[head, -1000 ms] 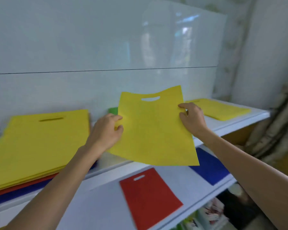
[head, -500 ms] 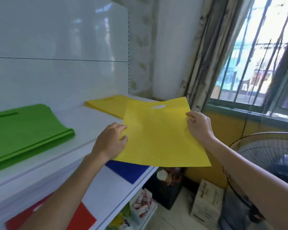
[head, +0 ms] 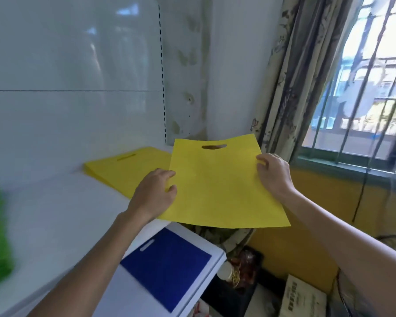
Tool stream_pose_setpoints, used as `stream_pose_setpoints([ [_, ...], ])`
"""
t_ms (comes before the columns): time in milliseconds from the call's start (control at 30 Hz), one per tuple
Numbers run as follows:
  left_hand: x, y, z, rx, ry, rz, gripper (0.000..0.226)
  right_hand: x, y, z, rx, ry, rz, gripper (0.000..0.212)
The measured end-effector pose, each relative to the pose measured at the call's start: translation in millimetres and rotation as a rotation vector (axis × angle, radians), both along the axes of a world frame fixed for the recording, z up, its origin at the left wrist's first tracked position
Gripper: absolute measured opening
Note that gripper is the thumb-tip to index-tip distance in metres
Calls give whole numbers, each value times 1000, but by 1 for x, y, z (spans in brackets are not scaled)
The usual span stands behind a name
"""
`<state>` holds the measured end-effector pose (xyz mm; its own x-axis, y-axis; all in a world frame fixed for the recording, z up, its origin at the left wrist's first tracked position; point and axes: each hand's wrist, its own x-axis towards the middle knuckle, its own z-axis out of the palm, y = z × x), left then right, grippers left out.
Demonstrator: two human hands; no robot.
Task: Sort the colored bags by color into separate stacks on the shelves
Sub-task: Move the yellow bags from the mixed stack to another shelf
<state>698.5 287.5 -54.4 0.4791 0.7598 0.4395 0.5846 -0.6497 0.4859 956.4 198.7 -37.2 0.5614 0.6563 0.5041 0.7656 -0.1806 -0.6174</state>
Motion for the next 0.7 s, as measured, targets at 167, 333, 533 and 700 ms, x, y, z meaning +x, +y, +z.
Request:
stream_pose_setpoints([
  [167, -3, 40, 7, -21, 27, 127, 47, 5, 73, 13, -41, -32, 114, 42],
  [333, -25, 60, 8, 0, 39, 349, 49, -8, 163, 19, -39, -102, 368, 40],
  [533, -30, 60, 7, -72, 94, 639, 47, -28, 238, 13, -72, -245, 662, 40],
  [700, -9, 53, -5, -239, 230, 828, 47, -22, 269, -6, -492, -315, 815, 47],
])
